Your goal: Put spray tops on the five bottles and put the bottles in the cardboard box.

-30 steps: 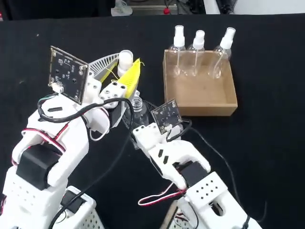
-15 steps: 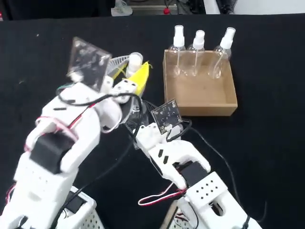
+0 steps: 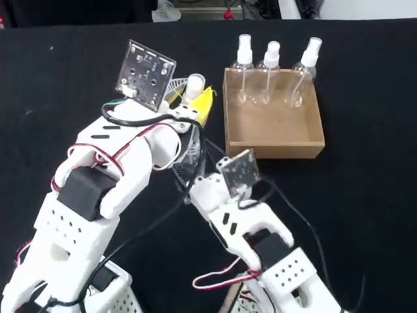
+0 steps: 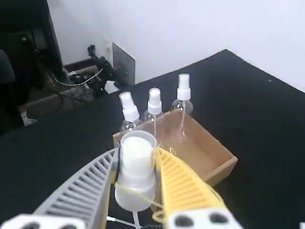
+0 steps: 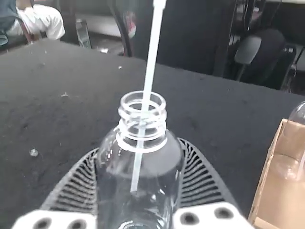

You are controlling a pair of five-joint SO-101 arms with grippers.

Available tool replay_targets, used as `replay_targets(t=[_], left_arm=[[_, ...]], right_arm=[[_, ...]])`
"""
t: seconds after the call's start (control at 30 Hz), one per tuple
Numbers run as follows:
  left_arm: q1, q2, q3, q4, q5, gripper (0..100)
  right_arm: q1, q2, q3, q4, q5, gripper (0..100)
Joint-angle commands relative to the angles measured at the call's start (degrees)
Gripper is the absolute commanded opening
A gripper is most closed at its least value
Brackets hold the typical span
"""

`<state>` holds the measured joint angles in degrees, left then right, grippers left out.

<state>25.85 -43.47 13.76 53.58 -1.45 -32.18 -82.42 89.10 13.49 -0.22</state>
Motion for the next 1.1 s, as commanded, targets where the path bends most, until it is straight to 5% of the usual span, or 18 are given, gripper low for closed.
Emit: replay_targets(t=[0.0,1.07], left_arm=[[1.3,0.1,-3.4,-0.4,-0.2,3],[4.9,1.2,-7.4,5.5,-0.7,3]], right_arm=[[-0.5,-5.8,0.7,-1.1,0.1,1.1],[5.9,-8.3,0.8,-1.1,-0.1,1.1]])
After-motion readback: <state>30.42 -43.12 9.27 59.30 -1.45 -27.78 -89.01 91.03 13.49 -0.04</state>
